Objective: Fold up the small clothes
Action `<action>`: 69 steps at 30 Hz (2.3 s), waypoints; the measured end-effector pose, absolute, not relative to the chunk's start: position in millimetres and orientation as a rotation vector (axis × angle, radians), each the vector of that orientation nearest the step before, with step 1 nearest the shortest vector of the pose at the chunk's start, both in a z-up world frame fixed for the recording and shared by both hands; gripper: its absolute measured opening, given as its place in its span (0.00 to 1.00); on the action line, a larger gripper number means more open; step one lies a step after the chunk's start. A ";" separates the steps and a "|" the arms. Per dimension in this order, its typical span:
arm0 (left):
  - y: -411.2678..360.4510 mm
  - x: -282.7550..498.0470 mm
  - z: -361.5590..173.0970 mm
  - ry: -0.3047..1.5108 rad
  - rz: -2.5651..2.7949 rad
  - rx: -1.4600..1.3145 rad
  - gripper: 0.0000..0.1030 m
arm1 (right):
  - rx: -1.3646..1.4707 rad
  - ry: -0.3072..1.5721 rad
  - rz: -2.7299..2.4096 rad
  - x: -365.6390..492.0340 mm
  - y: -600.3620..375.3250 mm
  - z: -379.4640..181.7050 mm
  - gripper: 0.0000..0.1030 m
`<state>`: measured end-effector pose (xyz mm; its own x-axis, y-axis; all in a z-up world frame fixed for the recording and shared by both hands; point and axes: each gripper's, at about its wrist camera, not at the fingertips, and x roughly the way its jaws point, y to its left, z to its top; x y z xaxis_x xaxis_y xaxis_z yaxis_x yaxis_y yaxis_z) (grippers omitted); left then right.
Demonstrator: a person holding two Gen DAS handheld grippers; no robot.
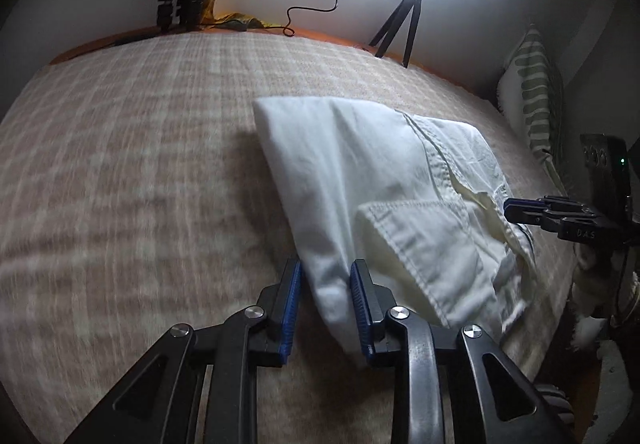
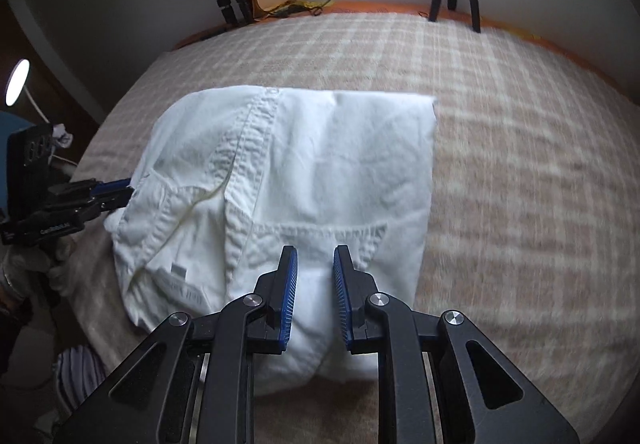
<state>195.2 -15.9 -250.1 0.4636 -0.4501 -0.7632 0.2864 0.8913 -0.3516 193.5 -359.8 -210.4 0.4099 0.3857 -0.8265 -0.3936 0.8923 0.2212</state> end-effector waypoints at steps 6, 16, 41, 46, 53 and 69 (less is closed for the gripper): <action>-6.1 177.4 -229.5 0.998 -0.452 -0.127 0.29 | 0.092 1.036 0.500 169.9 -396.3 -196.5 0.17; 31.2 195.0 -238.0 1.009 -0.443 -0.551 0.70 | 0.334 1.037 0.457 190.7 -435.3 -206.0 0.46; -5.4 216.5 -261.5 1.029 -0.443 -0.595 0.19 | 0.475 1.070 0.544 203.6 -405.6 -225.4 0.20; -22.8 210.5 -242.9 0.982 -0.425 -0.482 0.11 | 0.350 1.043 0.483 196.5 -393.8 -201.6 0.12; -54.5 201.6 -204.7 0.913 -0.452 -0.335 0.08 | 0.096 0.980 0.410 183.4 -360.2 -165.3 0.10; -98.4 207.1 -165.2 0.863 -0.539 -0.275 0.07 | -0.115 0.853 0.307 170.4 -370.1 -105.0 0.09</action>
